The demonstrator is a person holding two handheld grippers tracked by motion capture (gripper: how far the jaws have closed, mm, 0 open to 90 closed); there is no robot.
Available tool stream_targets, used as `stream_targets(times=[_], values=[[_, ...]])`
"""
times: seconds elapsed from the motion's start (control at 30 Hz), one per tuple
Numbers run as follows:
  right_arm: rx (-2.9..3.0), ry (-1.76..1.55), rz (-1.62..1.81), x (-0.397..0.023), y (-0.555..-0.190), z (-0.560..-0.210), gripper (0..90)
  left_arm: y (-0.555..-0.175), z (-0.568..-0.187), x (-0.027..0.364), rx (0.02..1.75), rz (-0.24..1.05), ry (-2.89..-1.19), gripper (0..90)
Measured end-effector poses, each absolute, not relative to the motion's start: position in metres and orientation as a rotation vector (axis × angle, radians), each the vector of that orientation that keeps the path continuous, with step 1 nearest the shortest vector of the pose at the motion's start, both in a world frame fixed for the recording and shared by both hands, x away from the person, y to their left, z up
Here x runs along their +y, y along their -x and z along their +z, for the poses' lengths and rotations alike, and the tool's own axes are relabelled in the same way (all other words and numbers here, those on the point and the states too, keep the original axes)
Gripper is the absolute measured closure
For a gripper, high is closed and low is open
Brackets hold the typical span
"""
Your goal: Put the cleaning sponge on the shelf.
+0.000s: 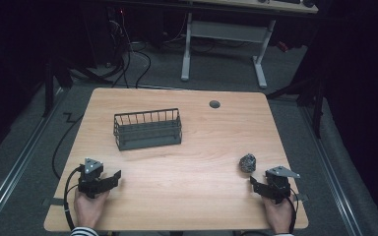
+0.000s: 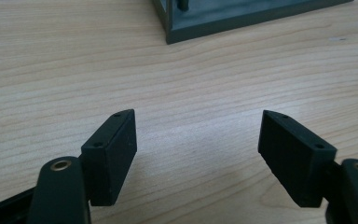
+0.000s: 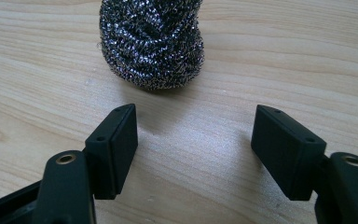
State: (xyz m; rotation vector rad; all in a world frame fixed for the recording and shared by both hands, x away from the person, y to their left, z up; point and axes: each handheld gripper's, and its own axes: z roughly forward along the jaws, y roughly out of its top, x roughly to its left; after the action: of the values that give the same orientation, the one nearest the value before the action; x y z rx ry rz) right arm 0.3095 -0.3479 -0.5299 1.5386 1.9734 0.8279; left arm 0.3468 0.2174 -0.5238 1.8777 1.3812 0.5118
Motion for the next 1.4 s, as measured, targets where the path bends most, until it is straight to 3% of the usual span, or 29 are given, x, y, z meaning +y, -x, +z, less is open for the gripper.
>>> stream_targets(times=[0.37,1.4], values=[[1.974,-1.538,0.828,-0.348,-0.31,-0.53,31.9,-0.348,-0.499,0.212,1.34,0.471,-1.861,28.2],[1.979,-1.536,0.833,-0.348,-0.31,-0.53,30.3,-0.399,-0.441,0.206,1.342,0.466,-1.814,33.9]])
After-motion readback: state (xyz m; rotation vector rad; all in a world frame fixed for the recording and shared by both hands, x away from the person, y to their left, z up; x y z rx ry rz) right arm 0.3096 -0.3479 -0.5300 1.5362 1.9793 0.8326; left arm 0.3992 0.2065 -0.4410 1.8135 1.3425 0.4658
